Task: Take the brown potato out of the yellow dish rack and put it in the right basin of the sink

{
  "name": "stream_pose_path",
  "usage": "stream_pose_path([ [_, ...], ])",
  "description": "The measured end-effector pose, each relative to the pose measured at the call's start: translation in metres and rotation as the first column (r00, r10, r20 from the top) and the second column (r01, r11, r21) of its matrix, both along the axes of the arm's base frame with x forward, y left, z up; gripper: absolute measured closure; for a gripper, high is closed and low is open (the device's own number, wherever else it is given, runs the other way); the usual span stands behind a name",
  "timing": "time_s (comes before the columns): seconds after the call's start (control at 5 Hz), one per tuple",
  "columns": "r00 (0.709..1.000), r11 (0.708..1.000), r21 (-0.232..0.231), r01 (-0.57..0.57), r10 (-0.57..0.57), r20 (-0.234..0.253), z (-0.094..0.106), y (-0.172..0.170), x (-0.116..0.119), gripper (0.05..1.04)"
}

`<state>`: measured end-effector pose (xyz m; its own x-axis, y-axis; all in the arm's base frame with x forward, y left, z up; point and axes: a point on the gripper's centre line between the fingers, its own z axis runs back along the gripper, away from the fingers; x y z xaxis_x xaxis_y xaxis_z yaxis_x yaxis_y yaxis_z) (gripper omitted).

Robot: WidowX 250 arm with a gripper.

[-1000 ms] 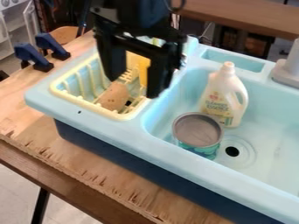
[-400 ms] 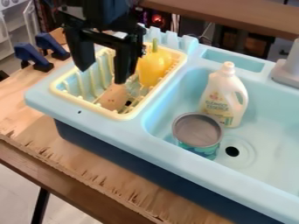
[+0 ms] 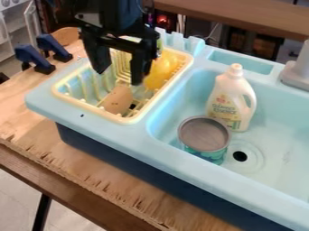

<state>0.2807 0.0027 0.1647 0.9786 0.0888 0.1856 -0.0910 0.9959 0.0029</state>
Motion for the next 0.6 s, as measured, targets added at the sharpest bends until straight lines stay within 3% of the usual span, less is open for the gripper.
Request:
stream_pose_path([
  [0.2,1.000,1.000,0.008,-0.022,0.022,0.023,-0.006,-0.003,0.009,0.081],
  [0.4,0.998,0.998,0.018,-0.059,0.059,0.011,-0.015,0.001,0.013,0.081],
  [0.6,0.995,0.995,0.038,-0.088,0.090,-0.048,-0.028,0.006,0.011,0.081],
])
